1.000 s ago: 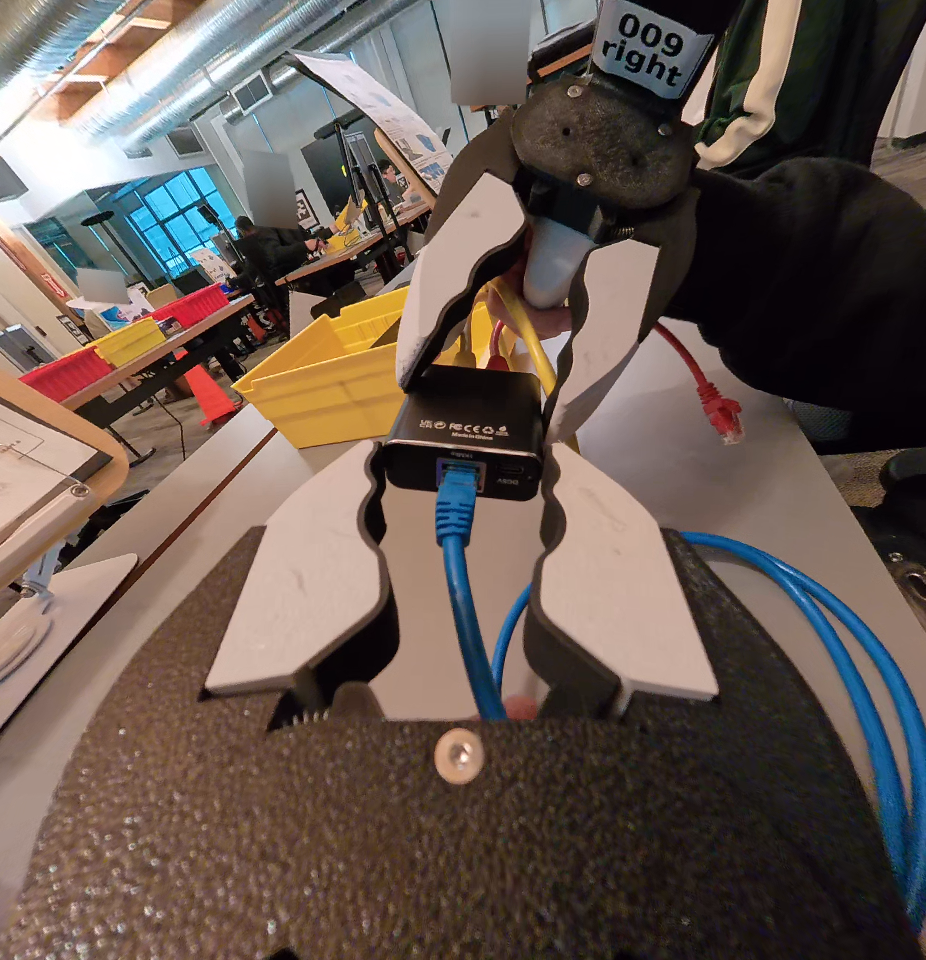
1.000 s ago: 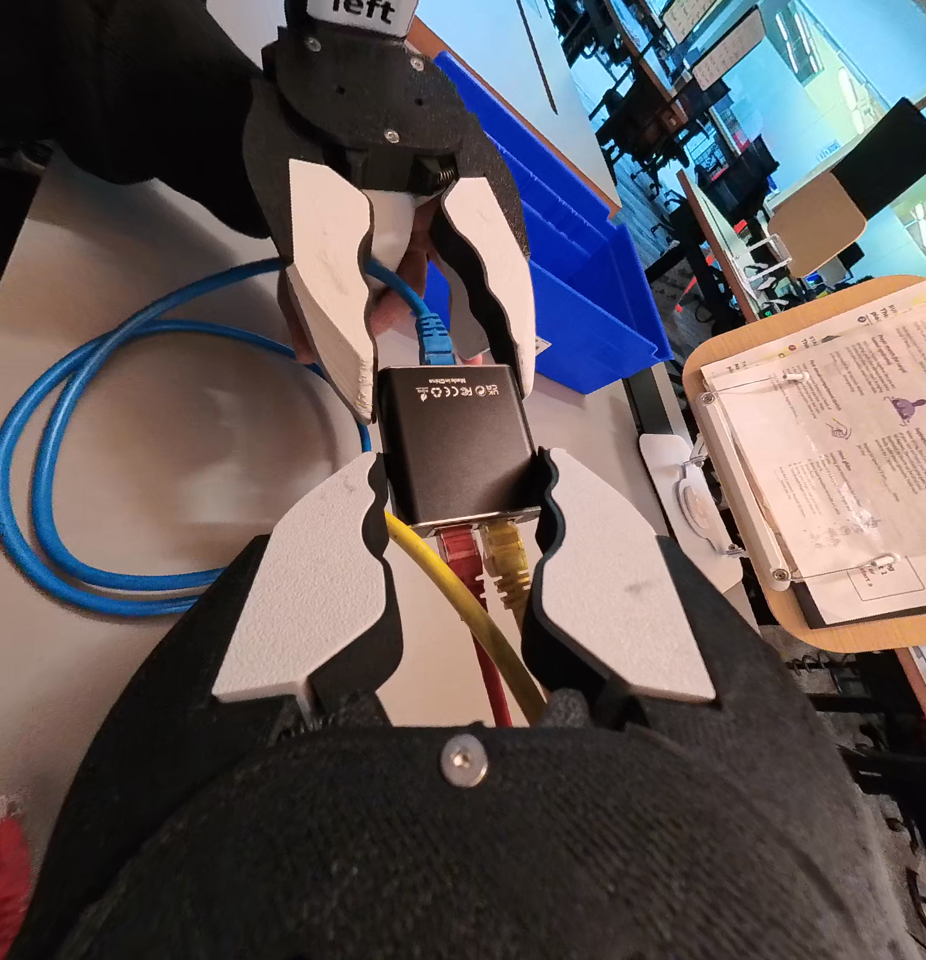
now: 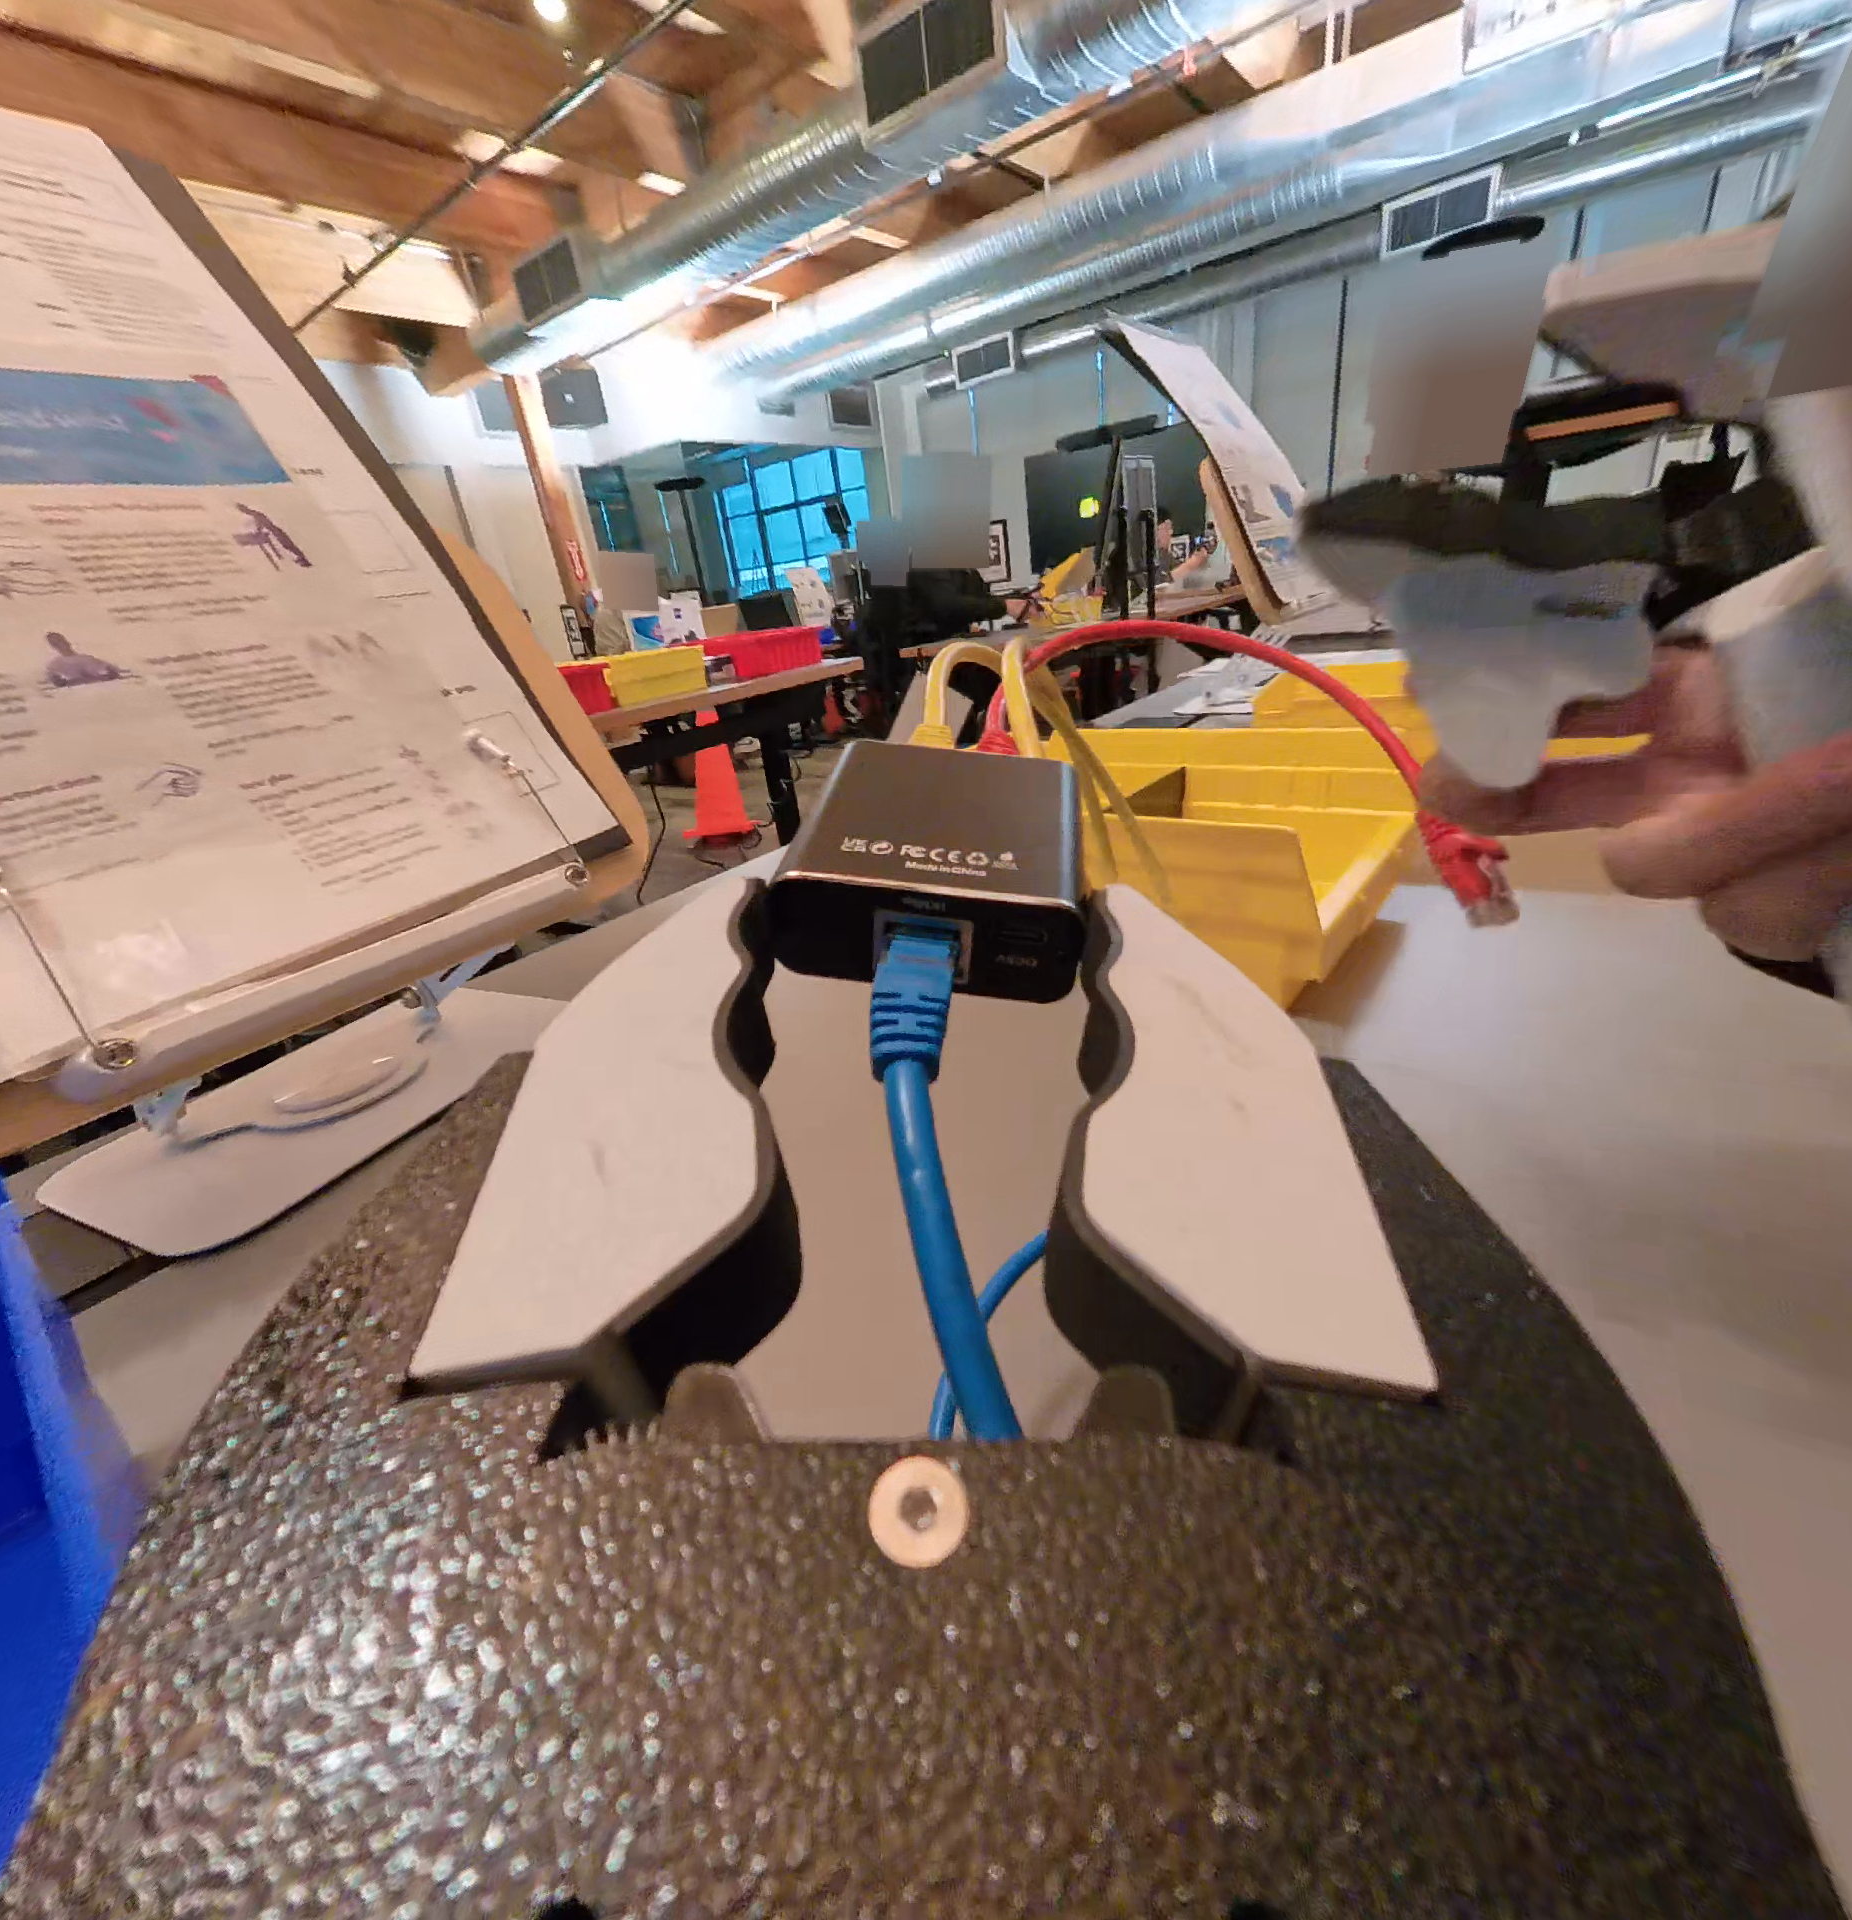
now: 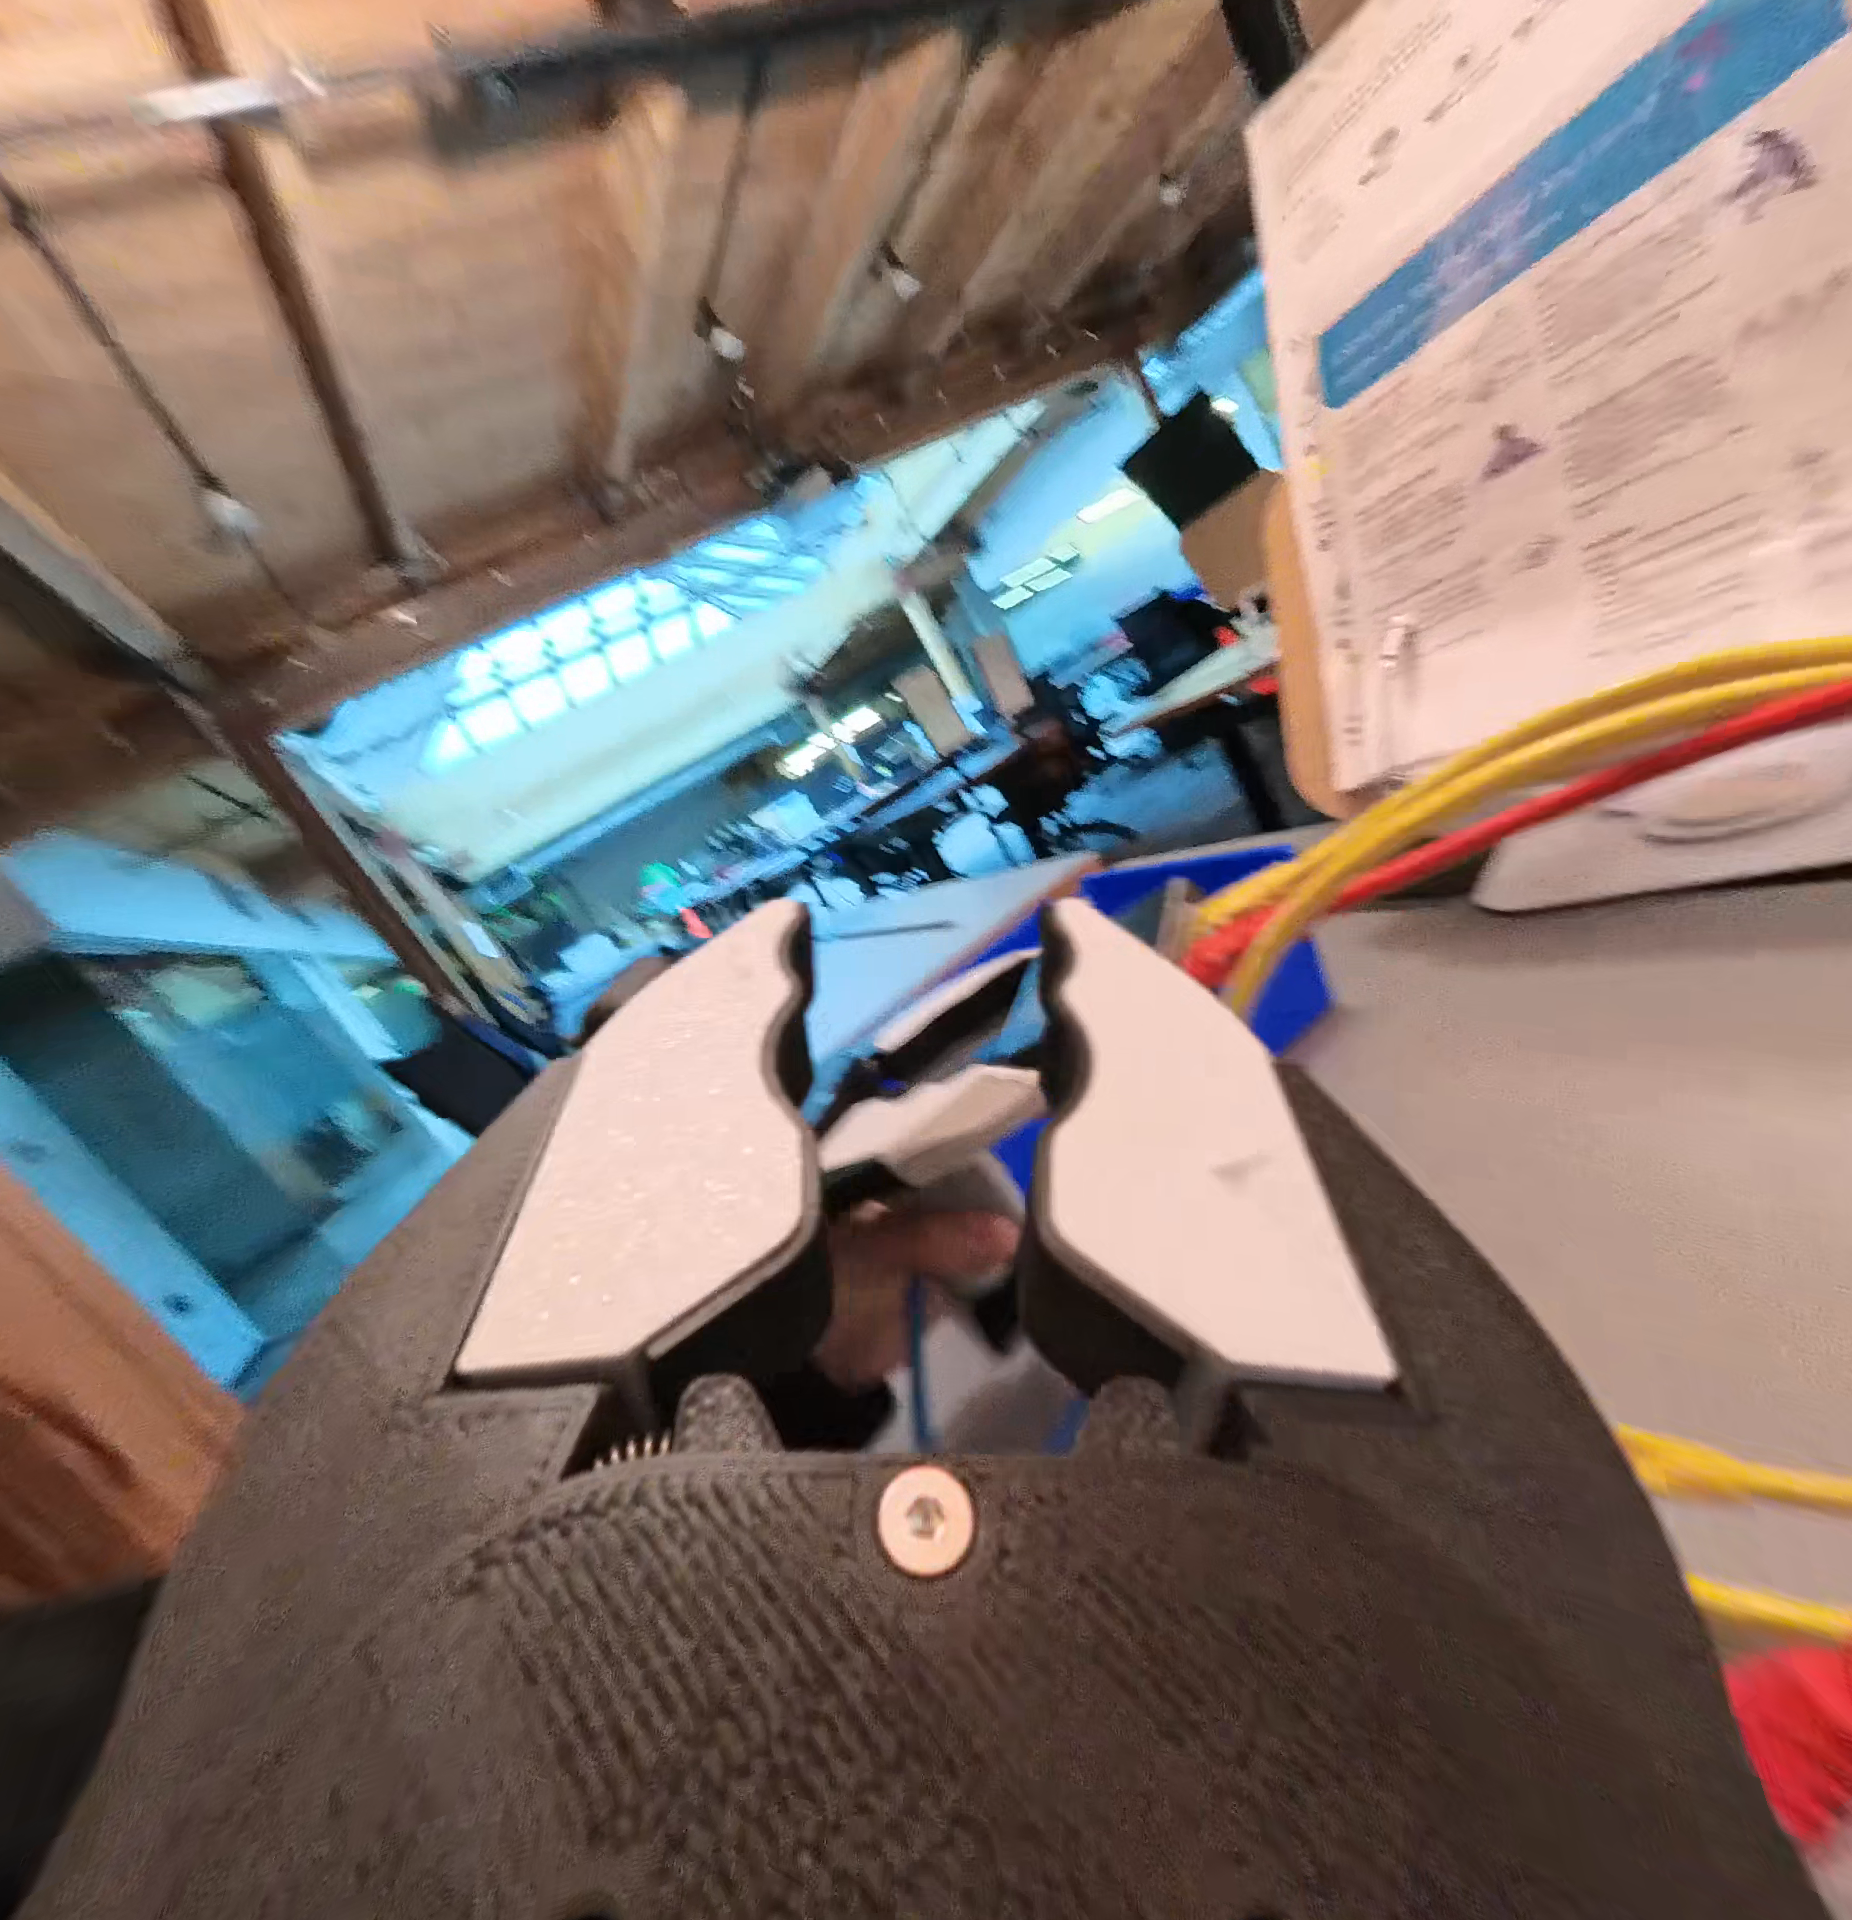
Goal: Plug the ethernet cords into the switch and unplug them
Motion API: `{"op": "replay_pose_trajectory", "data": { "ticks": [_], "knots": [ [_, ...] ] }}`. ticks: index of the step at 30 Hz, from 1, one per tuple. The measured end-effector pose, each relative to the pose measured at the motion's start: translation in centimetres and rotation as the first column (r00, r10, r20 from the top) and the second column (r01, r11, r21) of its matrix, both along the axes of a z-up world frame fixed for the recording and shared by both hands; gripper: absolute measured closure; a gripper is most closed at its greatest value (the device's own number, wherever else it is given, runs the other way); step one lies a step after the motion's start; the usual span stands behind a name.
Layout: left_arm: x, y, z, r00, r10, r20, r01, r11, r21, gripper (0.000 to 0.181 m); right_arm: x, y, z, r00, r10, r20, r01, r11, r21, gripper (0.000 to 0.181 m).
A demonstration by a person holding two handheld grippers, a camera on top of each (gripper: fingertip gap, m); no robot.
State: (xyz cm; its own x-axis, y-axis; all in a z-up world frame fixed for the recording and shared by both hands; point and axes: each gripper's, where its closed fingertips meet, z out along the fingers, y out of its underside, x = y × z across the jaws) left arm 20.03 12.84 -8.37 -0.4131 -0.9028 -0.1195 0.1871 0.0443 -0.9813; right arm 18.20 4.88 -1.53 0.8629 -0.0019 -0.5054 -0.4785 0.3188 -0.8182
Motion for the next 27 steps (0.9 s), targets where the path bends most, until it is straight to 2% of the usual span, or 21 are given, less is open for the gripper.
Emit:
{"op": "replay_pose_trajectory", "data": {
  "ticks": [1, 2, 3, 5, 7, 9, 11, 16, 20, 27],
  "knots": [
    [0.1, -0.1, -0.3, 1.000, -0.009, 0.007, 0.009, 1.000, -0.005, 0.124, -0.8, 0.4, 0.1, 0.999, 0.032, 0.001, -0.032, 0.999, 0.034, 0.145],
    [0.1, -0.3, -0.6, 1.000, -0.023, 0.016, 0.023, 1.000, -0.011, 0.124, -1.1, 1.1, -0.6, 0.999, 0.044, -0.004, -0.043, 0.999, 0.012, 0.139],
    [0.0, -0.5, -0.8, 0.999, -0.036, 0.025, 0.036, 0.999, -0.018, 0.124, -0.9, 1.9, -2.1, 0.999, 0.039, -0.007, -0.039, 0.998, -0.052, 0.132],
    [-0.3, -0.6, -1.0, 0.998, -0.046, 0.034, 0.047, 0.999, -0.024, 0.124, 1.0, 2.7, -5.7, 0.996, -0.059, -0.064, 0.046, 0.982, -0.186, 0.132],
    [-0.9, -0.6, -0.9, 0.997, -0.059, 0.056, 0.060, 0.998, -0.012, 0.124, 2.3, 2.7, -7.0, 0.982, -0.096, -0.162, 0.073, 0.986, -0.147, 0.133],
    [-1.4, -0.4, -1.1, 0.996, -0.058, 0.073, 0.058, 0.998, -0.006, 0.124, 3.2, 2.6, -7.5, 0.958, -0.093, -0.272, 0.078, 0.995, -0.069, 0.138],
    [-1.6, -0.1, -1.4, 0.996, -0.054, 0.070, 0.054, 0.999, 0.001, 0.124, 3.5, 2.9, -8.4, 0.942, -0.073, -0.327, 0.056, 0.996, -0.064, 0.135],
    [-1.6, -0.5, -1.8, 0.996, -0.049, 0.070, 0.046, 0.998, 0.042, 0.124, 3.0, 3.6, -8.6, 0.899, 0.031, -0.437, -0.011, 0.999, 0.050, 0.141],
    [-1.5, -0.9, -2.0, 0.996, -0.056, 0.065, 0.053, 0.997, 0.049, 0.124, 3.8, 3.0, -8.5, 0.871, 0.036, -0.490, 0.029, 0.992, 0.124, 0.152],
    [-1.4, -1.4, -2.4, 0.996, -0.059, 0.060, 0.055, 0.996, 0.068, 0.124, 3.8, 3.4, -9.3, 0.848, 0.075, -0.524, 0.000, 0.990, 0.141, 0.156]
  ]
}}
